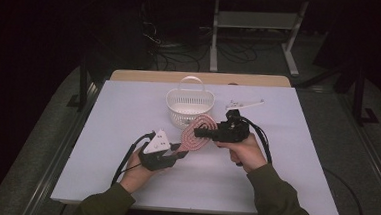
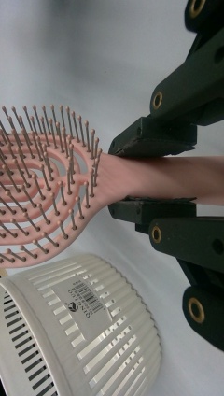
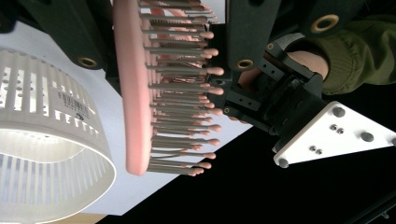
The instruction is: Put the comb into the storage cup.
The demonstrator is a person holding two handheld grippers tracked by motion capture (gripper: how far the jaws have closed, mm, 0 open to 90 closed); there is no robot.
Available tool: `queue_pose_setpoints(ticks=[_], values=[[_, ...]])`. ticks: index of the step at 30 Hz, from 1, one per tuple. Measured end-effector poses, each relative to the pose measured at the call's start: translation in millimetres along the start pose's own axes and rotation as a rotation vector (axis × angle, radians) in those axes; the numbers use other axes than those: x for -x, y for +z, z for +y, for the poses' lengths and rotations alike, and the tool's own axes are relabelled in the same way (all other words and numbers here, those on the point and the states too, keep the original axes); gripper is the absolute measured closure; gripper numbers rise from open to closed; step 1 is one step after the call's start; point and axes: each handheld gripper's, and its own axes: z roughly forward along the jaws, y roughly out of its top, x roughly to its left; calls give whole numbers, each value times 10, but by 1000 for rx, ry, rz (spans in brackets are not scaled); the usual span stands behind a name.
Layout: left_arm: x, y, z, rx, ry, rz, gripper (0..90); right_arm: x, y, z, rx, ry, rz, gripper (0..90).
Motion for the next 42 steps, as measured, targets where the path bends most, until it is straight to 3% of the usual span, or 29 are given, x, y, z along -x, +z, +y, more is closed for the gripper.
queue_pose_setpoints(ticks=[12,26,32,35,42], values=[[-39,-39,8,12,-21,-24,550,19,-77,15,29,4,-29,633],[-121,-53,-39,-75,-47,-94,313,53,-189,25,59,1,-57,632],[-174,-98,-69,-96,-56,-96,250,66,-217,26,68,-1,-65,633],[-210,-152,-98,-98,-79,-93,206,72,-233,28,71,1,-68,633],[-277,-302,-233,-110,-100,-93,140,83,-274,29,84,6,-76,632]])
